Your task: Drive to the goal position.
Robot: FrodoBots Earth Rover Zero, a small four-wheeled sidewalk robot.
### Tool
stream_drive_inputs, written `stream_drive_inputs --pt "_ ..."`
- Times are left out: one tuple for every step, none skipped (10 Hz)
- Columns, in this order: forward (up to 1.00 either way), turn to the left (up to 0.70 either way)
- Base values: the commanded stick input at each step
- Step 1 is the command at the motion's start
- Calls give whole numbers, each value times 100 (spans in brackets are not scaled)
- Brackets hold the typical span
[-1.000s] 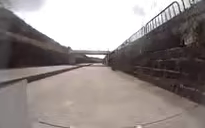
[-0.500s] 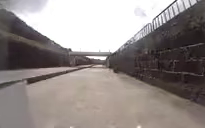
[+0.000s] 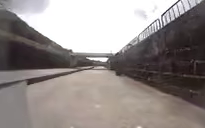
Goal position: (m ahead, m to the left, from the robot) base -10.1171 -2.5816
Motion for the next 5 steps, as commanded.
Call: stream_drive_inputs --pt "100 0" --pt "100 0" --pt "100 0" --pt "100 0" --pt "100 0"
